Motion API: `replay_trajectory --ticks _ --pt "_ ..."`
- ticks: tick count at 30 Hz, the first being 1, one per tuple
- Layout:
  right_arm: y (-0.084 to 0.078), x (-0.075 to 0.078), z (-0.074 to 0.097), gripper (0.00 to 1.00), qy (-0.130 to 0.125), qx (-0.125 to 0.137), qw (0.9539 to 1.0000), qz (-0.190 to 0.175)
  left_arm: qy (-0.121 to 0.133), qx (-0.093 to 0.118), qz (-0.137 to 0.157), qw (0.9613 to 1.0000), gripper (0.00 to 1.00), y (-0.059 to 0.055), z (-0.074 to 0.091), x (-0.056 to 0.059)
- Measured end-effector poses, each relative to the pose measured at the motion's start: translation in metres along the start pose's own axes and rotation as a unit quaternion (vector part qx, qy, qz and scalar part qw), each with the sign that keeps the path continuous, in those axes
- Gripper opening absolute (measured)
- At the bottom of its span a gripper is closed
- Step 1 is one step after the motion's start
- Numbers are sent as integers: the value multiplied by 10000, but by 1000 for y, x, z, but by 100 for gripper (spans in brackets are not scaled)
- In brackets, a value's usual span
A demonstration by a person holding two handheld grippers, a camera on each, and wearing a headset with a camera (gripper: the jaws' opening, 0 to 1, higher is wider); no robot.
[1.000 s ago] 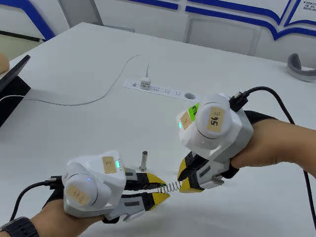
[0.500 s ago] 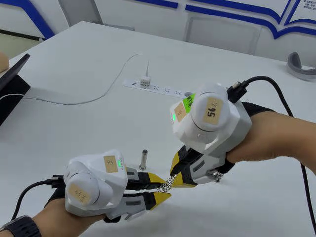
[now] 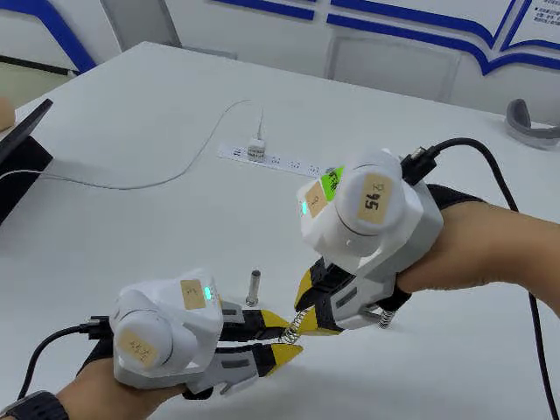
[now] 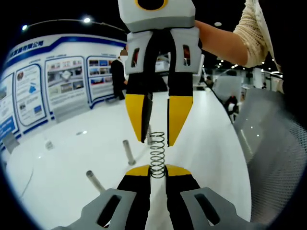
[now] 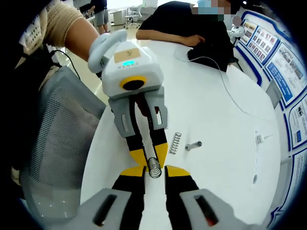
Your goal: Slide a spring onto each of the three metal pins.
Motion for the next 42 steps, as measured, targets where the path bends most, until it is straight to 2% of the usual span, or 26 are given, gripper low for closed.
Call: replay_trajectory --ticks 12,42 --pt "-5 1 -6 13 -6 24 9999 -151 21 101 4 9999 11 4 0 -2" --pt "0 6 -5 12 -41 129 9996 -266 72 105 30 9999 11 5 0 -7"
Point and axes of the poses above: the centre of the closed fingertips' face, and the gripper's own axes: z roughly backward along the fingers, x roughly to its right, y roughly out of its top, the point moved 5 cm from there along z, roughly backward along the fingers, and after that the axes turned 4 degrees about -x, right-handed, at the moved point
